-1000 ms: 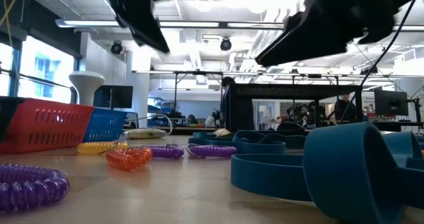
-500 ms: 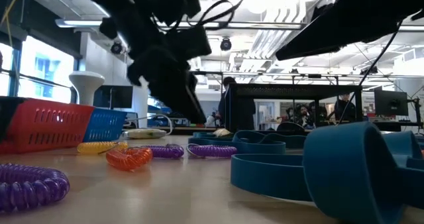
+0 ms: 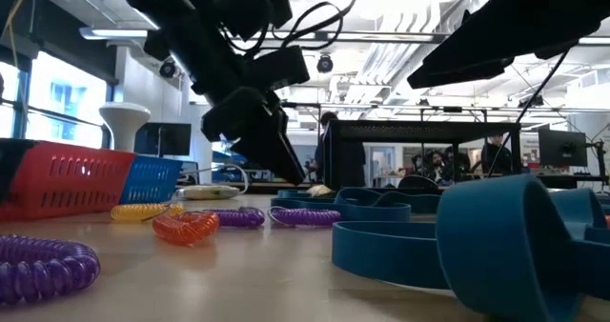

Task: Pick & Place Office Desk Supplies
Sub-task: Put the blue rubber band into the red bin

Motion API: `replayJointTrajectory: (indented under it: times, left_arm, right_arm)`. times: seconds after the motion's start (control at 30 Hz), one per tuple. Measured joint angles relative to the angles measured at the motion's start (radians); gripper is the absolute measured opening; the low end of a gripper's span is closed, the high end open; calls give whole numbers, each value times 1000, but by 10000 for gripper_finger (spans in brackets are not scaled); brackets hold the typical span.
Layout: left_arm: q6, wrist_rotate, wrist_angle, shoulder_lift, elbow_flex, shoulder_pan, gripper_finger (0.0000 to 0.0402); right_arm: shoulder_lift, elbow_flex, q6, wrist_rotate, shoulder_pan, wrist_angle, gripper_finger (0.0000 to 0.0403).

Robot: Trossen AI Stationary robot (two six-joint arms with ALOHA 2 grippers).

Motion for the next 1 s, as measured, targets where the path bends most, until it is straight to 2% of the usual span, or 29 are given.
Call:
replayJointTrajectory:
  times: [0.3,0.47,0.57,0.77,0.9,1.0]
  left_arm:
    - [30,7,1,68,-2,5,122]
    - [-10,8,2,81,0,11,119]
    - [-16,10,0,82,0,10,97]
    - [-23,-33,1,75,-1,0,10]
    - [-23,-86,-6,55,-3,-21,3]
    - [-27,-174,-50,0,-3,-55,2]
  right_arm:
    - [0,0,-3,0,-2,-6,260]
    - [0,0,-1,-1,-2,-6,260]
    - [0,0,0,0,-3,-6,260]
    - [0,0,0,5,-4,-6,260]
    - [0,0,-3,2,-14,-6,260]
    - [0,0,-6,-3,-23,-6,260]
